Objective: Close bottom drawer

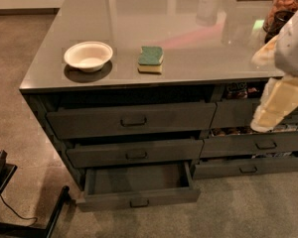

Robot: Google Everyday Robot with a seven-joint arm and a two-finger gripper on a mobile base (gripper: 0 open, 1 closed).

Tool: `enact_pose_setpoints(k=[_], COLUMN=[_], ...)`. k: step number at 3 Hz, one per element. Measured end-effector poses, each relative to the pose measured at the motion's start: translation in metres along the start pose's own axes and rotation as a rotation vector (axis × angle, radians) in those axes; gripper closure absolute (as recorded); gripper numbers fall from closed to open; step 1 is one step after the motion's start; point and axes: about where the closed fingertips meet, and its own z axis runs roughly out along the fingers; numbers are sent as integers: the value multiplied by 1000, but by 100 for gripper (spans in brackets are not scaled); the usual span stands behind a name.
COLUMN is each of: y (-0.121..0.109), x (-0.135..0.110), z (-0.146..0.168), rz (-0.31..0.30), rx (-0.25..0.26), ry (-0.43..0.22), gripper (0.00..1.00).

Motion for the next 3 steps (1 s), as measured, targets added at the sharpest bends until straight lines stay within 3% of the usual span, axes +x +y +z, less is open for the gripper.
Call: enact_pose_setpoints(k=[1, 3], y=[21, 81], x=[6, 28], z=[46, 224], rz=[30, 122], rx=[-32, -198], ry=[-55, -162], gripper=[40, 87])
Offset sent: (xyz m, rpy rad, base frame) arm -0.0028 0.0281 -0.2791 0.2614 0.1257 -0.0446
